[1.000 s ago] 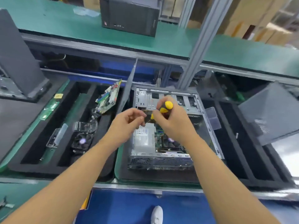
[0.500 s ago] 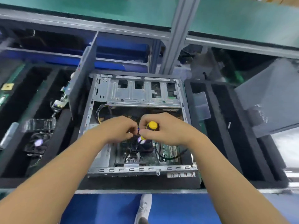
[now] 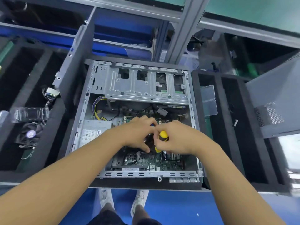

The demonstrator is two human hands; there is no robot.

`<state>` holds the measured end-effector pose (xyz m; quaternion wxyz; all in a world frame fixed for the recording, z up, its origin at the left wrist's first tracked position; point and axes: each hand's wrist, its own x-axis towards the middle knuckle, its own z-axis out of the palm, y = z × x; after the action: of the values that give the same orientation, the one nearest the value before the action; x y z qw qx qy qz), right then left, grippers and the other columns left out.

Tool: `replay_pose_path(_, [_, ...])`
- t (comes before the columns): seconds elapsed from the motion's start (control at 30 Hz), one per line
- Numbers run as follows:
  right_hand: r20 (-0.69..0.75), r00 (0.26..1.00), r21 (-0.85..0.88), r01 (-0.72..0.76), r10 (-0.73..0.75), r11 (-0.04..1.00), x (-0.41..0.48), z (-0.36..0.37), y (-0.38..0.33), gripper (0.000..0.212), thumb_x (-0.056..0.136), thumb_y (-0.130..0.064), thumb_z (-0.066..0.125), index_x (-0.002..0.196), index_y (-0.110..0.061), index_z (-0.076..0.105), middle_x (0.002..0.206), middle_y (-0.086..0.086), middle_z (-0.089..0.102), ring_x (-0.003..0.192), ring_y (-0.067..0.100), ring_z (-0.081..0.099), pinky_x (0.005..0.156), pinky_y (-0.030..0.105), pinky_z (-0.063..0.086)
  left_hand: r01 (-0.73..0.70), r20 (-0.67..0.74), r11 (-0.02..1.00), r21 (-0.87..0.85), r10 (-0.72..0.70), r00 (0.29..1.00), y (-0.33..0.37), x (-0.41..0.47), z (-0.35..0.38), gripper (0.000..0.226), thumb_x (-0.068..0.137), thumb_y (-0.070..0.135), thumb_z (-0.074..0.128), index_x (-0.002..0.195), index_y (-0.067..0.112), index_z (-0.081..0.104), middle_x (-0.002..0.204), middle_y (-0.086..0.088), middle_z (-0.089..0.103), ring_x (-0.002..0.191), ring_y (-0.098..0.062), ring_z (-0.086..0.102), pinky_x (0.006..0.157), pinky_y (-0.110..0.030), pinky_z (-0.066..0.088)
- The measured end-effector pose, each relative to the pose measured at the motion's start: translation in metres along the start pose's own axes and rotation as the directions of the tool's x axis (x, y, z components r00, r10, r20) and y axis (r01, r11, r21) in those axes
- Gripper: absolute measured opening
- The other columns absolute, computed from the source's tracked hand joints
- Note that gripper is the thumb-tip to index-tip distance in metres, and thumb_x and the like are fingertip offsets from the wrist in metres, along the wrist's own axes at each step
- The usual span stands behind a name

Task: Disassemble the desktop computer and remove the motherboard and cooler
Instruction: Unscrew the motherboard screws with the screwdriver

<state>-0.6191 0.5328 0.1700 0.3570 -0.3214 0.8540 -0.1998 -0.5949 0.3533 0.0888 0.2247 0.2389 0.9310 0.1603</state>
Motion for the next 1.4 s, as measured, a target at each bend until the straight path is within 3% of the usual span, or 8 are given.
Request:
replay_pose_path(0.3, [-0.135,0.989,-0.003,-0.056,0.055,0.998,-0.014,0.022,0.007,0.009,0.085,-0.032,0.061,0.077,-0.033,0.056,0.065,-0.008,0.061,0.063,0.011,0.053,0.058,0.024,0.045,-0.041,-0.003,0.999,0.025,0.041,0.999,0.0,-0.003,0.011,0.049,0.079,0.048,0.072,0.123,0.041,0.051,0.155,0.007,0.015,0.142,-0.026,0.014,0.114,-0.051,0.02])
replay_pose_path(0.43, [-0.253,0.959,0.026,-0.126,0.128,0.992,-0.02,0.029,0.012,0.017,0.086,-0.038,0.059,0.071,-0.037,0.052,0.054,-0.007,0.053,0.056,0.005,0.048,0.046,0.018,0.031,-0.209,-0.243,0.963,0.169,0.246,0.938,0.01,-0.009,0.01,0.022,0.082,0.041,0.071,0.102,0.036,0.063,0.126,0.008,0.044,0.12,-0.019,0.038,0.094,-0.037,0.032])
replay_pose_path(0.57, [-0.208,0.961,-0.037,-0.193,0.181,0.981,-0.023,0.025,0.013,0.017,0.086,-0.033,0.06,0.072,-0.025,0.055,0.058,-0.001,0.055,0.053,0.007,0.046,0.047,0.025,0.035,-0.321,0.0,0.918,0.232,0.33,0.944,0.021,-0.01,0.01,0.013,0.091,0.037,0.062,0.097,0.029,0.069,0.106,0.01,0.053,0.104,-0.016,0.046,0.082,-0.033,0.034])
replay_pose_path(0.73, [-0.207,0.949,0.048,-0.231,0.236,0.972,-0.033,0.009,0.009,0.01,0.086,-0.026,0.06,0.077,-0.022,0.06,0.057,0.003,0.062,0.039,0.01,0.048,0.049,0.034,0.051,-0.365,0.004,0.868,0.336,0.386,0.923,0.034,0.004,0.002,0.017,0.09,0.034,0.064,0.101,0.024,0.072,0.11,0.007,0.055,0.104,-0.018,0.045,0.075,-0.03,0.021])
replay_pose_path(0.93, [0.014,0.954,-0.066,-0.298,0.3,0.952,-0.041,0.008,0.011,0.008,0.089,-0.028,0.052,0.083,-0.028,0.057,0.073,0.005,0.067,0.055,0.021,0.068,0.063,0.035,0.059,-0.391,0.07,0.876,0.282,0.388,0.919,0.038,0.021,0.013,0.043,0.084,0.046,0.071,0.12,0.028,0.058,0.12,0.009,0.051,0.112,-0.015,0.042,0.09,-0.033,0.032])
replay_pose_path(1.13, [0.044,0.95,-0.184,-0.295,0.308,0.937,-0.037,0.024,0.016,0.006,0.095,-0.033,0.054,0.092,-0.028,0.055,0.079,-0.008,0.048,0.06,0.008,0.048,0.051,0.024,0.036,-0.401,0.254,0.878,0.261,0.338,0.906,0.035,0.029,0.021,0.018,0.09,0.035,0.053,0.104,0.029,0.062,0.105,0.007,0.061,0.103,-0.018,0.05,0.095,-0.041,0.033])
replay_pose_path(1.27, [0.003,0.951,-0.17,-0.305,0.31,0.937,-0.04,0.023,0.019,0.004,0.093,-0.031,0.054,0.091,-0.028,0.053,0.079,-0.005,0.05,0.056,0.012,0.048,0.048,0.024,0.031,-0.305,0.145,0.945,0.122,0.287,0.947,0.031,0.031,0.026,0.033,0.092,0.044,0.039,0.076,0.02,0.054,0.074,0.003,0.063,0.068,-0.019,0.053,0.098,-0.04,0.034])
replay_pose_path(1.4, [-0.014,0.952,-0.178,-0.304,0.306,0.936,-0.043,0.026,0.02,0.007,0.093,-0.034,0.054,0.092,-0.027,0.054,0.081,-0.002,0.053,0.058,0.013,0.05,0.047,0.025,0.03,-0.296,0.154,0.951,0.095,0.279,0.948,0.029,0.034,0.025,0.029,0.099,0.053,0.046,0.081,0.03,0.053,0.082,0.007,0.067,0.071,-0.015,0.053,0.097,-0.036,0.034])
